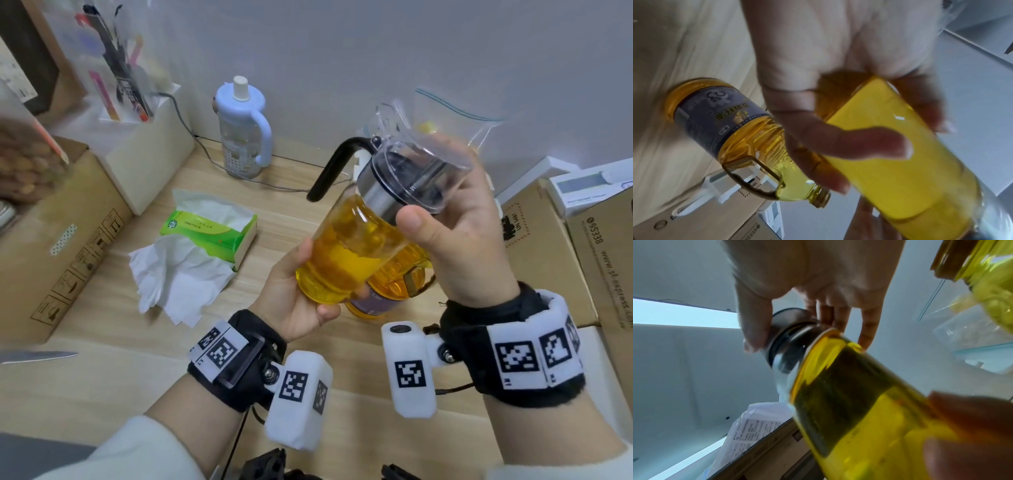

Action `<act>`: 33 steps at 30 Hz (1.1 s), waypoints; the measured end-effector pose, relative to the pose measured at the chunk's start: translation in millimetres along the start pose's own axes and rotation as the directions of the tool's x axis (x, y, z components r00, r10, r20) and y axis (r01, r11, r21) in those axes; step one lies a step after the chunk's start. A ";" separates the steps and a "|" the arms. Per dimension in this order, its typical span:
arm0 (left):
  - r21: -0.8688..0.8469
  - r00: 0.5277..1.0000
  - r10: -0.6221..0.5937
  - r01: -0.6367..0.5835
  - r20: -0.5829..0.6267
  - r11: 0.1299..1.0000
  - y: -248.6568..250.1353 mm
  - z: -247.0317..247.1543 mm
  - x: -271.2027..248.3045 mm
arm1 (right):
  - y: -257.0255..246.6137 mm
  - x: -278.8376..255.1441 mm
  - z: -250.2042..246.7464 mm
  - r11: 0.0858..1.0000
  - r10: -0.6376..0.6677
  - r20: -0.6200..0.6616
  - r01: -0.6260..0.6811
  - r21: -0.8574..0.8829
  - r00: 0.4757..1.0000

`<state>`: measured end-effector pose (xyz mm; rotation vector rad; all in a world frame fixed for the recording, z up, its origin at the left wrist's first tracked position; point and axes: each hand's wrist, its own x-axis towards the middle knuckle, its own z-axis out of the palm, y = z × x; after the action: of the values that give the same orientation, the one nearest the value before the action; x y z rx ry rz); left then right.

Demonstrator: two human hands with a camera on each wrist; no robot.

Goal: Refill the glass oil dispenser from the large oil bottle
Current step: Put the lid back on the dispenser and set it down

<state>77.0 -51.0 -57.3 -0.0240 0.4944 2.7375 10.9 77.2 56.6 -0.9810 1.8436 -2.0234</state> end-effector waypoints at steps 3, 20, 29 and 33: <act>-0.052 0.951 -0.254 0.267 0.179 0.962 7.8 -5.2 5.0 | -2.1 2.4 -5.6 0.999 0.040 0.088 -0.037 -0.033 0.995; -0.182 0.875 -0.372 0.439 0.309 0.880 16.7 -10.3 11.4 | -8.3 6.4 -8.0 0.887 -0.006 -0.086 -0.034 -0.460 0.996; -0.042 0.918 -0.366 0.376 0.155 0.926 18.4 -6.8 4.5 | -28.1 6.4 -18.9 0.764 -0.028 0.167 0.129 -0.632 0.986; 0.026 0.940 -0.334 0.333 0.067 0.943 14.6 -2.0 4.2 | -30.4 4.6 -10.3 0.610 -0.113 0.082 0.135 -0.781 0.990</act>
<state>67.9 -63.0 -54.6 -0.0067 0.4454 2.3936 9.1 88.1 87.0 -1.3380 2.7904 -1.1588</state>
